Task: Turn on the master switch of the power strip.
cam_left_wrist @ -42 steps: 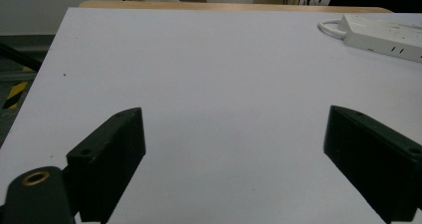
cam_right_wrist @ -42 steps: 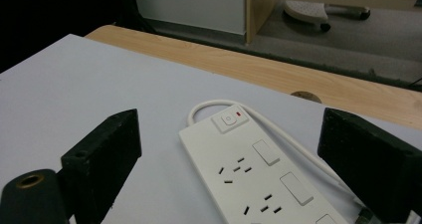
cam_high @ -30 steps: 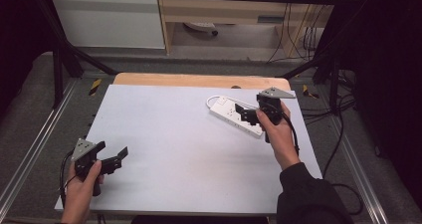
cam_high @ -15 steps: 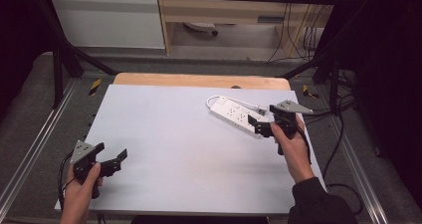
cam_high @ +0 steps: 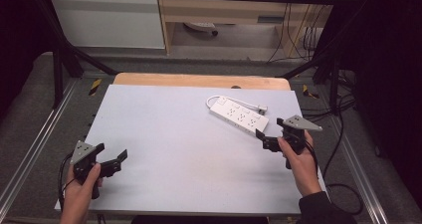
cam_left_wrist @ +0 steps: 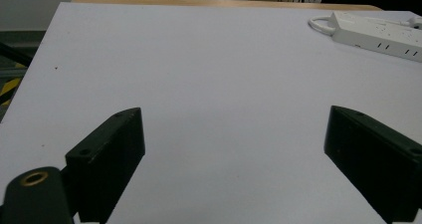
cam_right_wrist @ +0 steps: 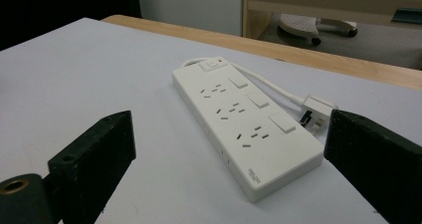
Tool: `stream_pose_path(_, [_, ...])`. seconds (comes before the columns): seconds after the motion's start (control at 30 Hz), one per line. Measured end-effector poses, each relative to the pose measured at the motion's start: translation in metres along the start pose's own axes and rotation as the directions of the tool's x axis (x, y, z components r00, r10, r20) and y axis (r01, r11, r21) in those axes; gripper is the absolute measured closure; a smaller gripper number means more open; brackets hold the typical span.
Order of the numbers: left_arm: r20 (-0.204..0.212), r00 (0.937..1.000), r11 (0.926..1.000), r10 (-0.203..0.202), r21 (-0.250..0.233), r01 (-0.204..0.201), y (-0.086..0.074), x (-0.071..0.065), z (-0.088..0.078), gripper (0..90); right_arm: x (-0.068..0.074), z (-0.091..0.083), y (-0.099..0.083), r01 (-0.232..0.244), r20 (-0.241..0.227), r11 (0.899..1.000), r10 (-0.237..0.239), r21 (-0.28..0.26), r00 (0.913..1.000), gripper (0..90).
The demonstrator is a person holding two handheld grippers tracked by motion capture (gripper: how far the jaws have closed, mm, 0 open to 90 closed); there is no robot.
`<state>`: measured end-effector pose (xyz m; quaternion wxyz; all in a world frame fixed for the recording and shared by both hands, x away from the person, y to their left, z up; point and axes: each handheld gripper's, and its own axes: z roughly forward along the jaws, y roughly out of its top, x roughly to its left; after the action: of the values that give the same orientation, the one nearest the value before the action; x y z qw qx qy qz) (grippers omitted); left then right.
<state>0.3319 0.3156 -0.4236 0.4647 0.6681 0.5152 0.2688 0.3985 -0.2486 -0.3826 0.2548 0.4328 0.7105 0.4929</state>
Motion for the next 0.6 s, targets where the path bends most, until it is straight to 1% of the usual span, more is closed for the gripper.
stream_pose_path(0.1, [0.0, 1.0, 1.0, -0.002, -0.002, 0.002, 0.0, 0.0, 0.0, 9.1, 0.0, -0.004, -0.009, 0.015, -0.001, 1.0, -0.015, -0.012, 0.9999, 6.4])
stream_pose_path(0.33, [0.004, 1.0, 1.0, 0.005, 0.003, -0.005, 0.0, 0.0, 0.0, 9.0, -0.001, -0.011, -0.029, 0.019, -0.002, 0.999, -0.019, -0.035, 0.9998, 6.2])
stream_pose_path(0.6, [0.005, 1.0, 1.0, 0.006, 0.004, -0.006, 0.0, -0.001, 0.0, 9.1, -0.003, -0.017, -0.05, 0.033, -0.012, 0.999, -0.034, -0.025, 0.9994, 5.6])
